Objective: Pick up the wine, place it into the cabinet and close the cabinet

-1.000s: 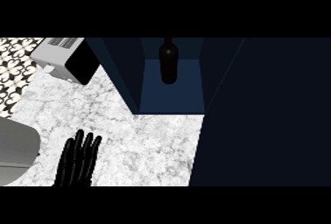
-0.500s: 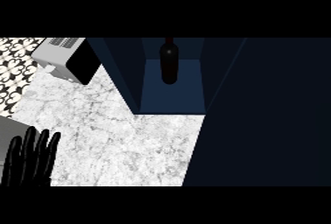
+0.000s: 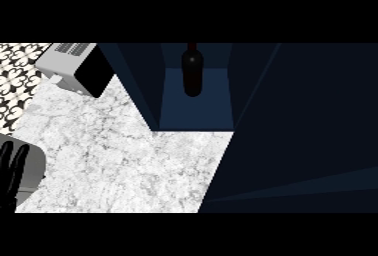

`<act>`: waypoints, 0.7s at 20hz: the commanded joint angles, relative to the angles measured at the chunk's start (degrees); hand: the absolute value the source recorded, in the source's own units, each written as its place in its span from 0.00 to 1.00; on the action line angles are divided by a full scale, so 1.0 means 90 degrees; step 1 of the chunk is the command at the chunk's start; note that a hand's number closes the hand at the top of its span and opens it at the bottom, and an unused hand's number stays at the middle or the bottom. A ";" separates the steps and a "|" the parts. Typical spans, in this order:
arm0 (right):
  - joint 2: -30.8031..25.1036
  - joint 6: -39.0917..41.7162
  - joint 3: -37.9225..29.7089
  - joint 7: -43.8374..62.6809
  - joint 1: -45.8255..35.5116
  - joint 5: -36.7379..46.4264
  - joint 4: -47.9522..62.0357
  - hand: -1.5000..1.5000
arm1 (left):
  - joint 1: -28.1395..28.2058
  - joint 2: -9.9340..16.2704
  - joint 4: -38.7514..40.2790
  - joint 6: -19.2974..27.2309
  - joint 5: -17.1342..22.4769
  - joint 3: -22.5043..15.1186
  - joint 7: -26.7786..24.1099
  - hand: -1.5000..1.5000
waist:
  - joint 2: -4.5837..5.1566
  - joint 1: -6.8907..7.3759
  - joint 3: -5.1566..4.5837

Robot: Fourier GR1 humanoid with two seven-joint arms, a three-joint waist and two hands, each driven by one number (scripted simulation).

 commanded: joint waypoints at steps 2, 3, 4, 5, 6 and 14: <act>0.0022 -0.0942 0.1651 0.0086 -0.0320 0.0678 -0.0341 1.00 | -0.0069 0.0077 0.0458 -0.0542 0.0353 0.0494 0.0097 0.00 | -0.0011 -0.0049 -0.0012; 0.0018 -0.1077 0.1369 -0.0276 -0.0661 0.0588 0.0224 1.00 | 0.0026 0.0220 0.0282 -0.0567 0.0386 0.0679 0.0204 0.00 | 0.0013 0.0042 -0.0005; 0.0015 -0.1257 0.1643 -0.0180 -0.0644 0.0717 0.0186 1.00 | 0.0044 0.0259 0.0090 -0.0526 0.0482 0.0669 0.0342 0.00 | -0.0009 0.0035 -0.0009; 0.0015 -0.1181 0.1777 -0.0019 -0.0449 0.0825 -0.0153 1.00 | 0.0121 0.0263 0.0475 -0.0914 0.0459 0.0838 0.0077 0.00 | -0.0024 -0.0001 -0.0012; 0.0015 -0.1384 0.1864 -0.0361 -0.0472 0.0952 0.0218 1.00 | 0.0227 0.0362 0.0117 -0.0746 0.0505 0.0869 0.0325 0.00 | -0.0019 0.0030 -0.0002; 0.0000 -0.2579 0.2032 -0.0334 -0.2019 0.1448 0.0885 1.00 | 0.0018 0.0258 0.0371 -0.1078 0.0616 0.0967 0.0454 0.00 | 0.0002 0.0066 -0.0012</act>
